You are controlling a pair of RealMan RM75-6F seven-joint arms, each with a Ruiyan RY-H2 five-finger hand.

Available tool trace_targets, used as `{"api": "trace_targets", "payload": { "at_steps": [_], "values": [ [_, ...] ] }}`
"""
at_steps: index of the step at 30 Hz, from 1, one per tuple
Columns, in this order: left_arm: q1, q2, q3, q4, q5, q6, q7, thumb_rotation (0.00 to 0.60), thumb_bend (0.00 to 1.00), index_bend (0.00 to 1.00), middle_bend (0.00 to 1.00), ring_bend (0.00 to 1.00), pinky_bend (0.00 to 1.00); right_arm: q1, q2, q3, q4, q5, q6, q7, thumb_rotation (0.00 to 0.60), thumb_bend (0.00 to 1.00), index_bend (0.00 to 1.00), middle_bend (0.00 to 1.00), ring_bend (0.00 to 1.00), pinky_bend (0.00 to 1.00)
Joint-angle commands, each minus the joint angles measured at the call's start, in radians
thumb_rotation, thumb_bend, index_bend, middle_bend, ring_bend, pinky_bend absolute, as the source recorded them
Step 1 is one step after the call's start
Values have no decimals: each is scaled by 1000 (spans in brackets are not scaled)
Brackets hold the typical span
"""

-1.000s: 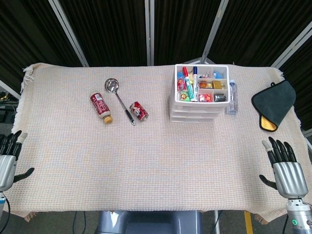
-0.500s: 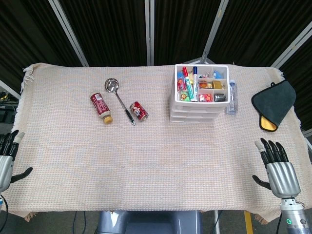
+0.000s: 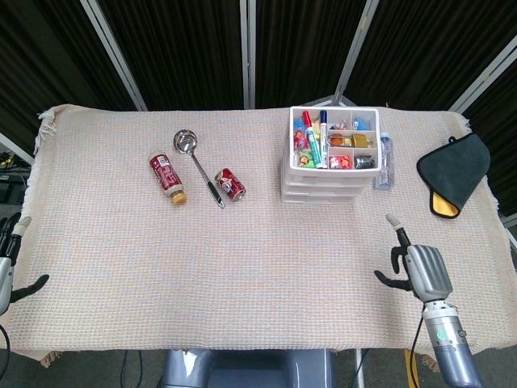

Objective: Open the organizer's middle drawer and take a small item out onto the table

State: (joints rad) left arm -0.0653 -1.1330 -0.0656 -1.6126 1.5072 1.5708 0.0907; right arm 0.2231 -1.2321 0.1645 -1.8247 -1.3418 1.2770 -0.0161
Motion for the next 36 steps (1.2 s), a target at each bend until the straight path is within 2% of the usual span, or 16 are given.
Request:
{"api": "trace_targets", "payload": {
  "at_steps": [1,4,12,29,36],
  "values": [
    [2,3,-1,1,1,2,-13,600,20,0,0,0,0,81,-45,83,-112,209,-144,121,600,122,52,786,837,704],
    [1,5,-3,5,0,2,-23,600,20,0,0,0,0,113,-89,118,-111,290,-179,164,600,126,53,786,837,704],
    [1,4,-3,8,7,4,-29,600,20,0,0,0,0,164,-167,177,-84,409,-254,282,600,131,78,786,838,704],
    [4,1,-8,15,8,15,-48,600,20,0,0,0,0,245,-305,234,50,549,-310,352,600,139,86,769,826,699],
    [2,-2,-12,21,-5,5,-47,600,20,0,0,0,0,265,-355,254,96,540,-300,370,600,151,90,769,826,699]
  ]
}}
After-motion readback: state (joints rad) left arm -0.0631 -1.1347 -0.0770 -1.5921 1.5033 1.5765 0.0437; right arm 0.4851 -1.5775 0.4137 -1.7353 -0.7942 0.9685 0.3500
